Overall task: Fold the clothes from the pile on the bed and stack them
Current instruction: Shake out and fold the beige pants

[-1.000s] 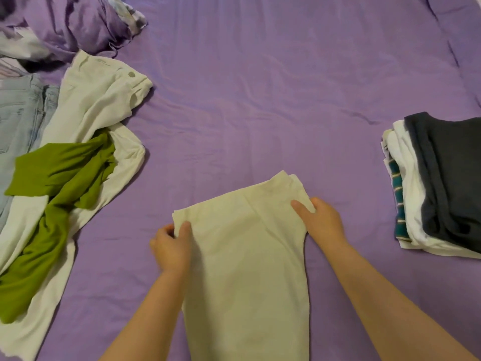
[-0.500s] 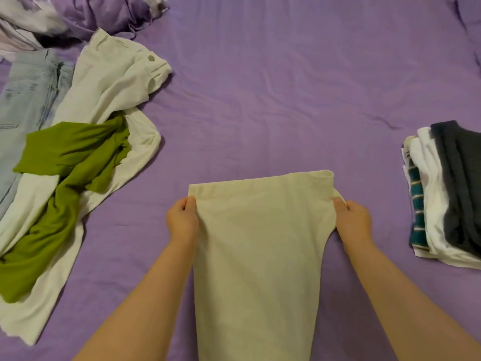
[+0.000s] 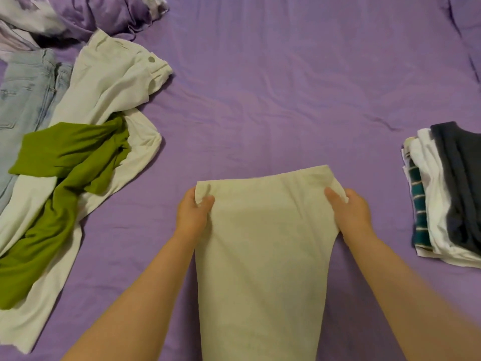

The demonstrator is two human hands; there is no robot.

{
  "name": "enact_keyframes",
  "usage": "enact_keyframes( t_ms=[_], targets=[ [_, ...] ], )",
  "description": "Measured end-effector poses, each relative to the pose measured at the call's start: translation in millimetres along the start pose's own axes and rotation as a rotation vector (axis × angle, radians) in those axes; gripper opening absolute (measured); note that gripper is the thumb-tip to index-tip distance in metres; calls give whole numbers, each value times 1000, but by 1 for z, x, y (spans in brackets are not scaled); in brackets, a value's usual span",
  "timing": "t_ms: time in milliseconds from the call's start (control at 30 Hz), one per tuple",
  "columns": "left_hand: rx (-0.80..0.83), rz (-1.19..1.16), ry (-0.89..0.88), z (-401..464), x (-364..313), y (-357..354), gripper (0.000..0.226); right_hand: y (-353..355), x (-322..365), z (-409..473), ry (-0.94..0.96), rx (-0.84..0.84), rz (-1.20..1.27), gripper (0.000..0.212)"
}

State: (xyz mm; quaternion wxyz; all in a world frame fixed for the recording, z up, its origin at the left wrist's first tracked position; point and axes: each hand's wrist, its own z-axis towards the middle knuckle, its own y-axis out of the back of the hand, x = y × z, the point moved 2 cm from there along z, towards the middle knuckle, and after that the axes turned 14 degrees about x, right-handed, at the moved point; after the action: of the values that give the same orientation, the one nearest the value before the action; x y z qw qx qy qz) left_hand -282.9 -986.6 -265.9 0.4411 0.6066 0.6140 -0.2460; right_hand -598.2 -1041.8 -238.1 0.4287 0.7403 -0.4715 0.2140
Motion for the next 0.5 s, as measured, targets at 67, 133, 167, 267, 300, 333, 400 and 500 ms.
enact_keyframes(
  t_ms=[67, 133, 167, 267, 300, 333, 400, 500],
  targets=[
    [5, 55, -13, 5, -2, 3, 18, 4, 2, -1, -5, -32, -69, 37],
    [50, 53, 23, 8, -3, 1, 36, 2, 1, -6, 24, -55, -217, 30],
    [62, 14, 62, 6, -2, -1, 52, 0, 0, -14, 45, -81, -319, 30],
    [18, 9, 141, -25, 5, -5, 78, -16, -4, -53, 278, -166, -565, 44],
    [9, 27, 151, -39, 10, -6, 78, -25, -7, -68, 379, -141, -618, 45],
    [-1, 35, 156, -53, 15, -9, 76, -34, -12, -82, 471, -93, -694, 47],
    [-27, 29, 145, -81, 26, -13, 67, -54, -25, -100, 577, 56, -879, 53],
    [-56, 7, 145, -114, 42, -19, 49, -78, -43, -100, 501, 309, -1108, 68]
  ],
)
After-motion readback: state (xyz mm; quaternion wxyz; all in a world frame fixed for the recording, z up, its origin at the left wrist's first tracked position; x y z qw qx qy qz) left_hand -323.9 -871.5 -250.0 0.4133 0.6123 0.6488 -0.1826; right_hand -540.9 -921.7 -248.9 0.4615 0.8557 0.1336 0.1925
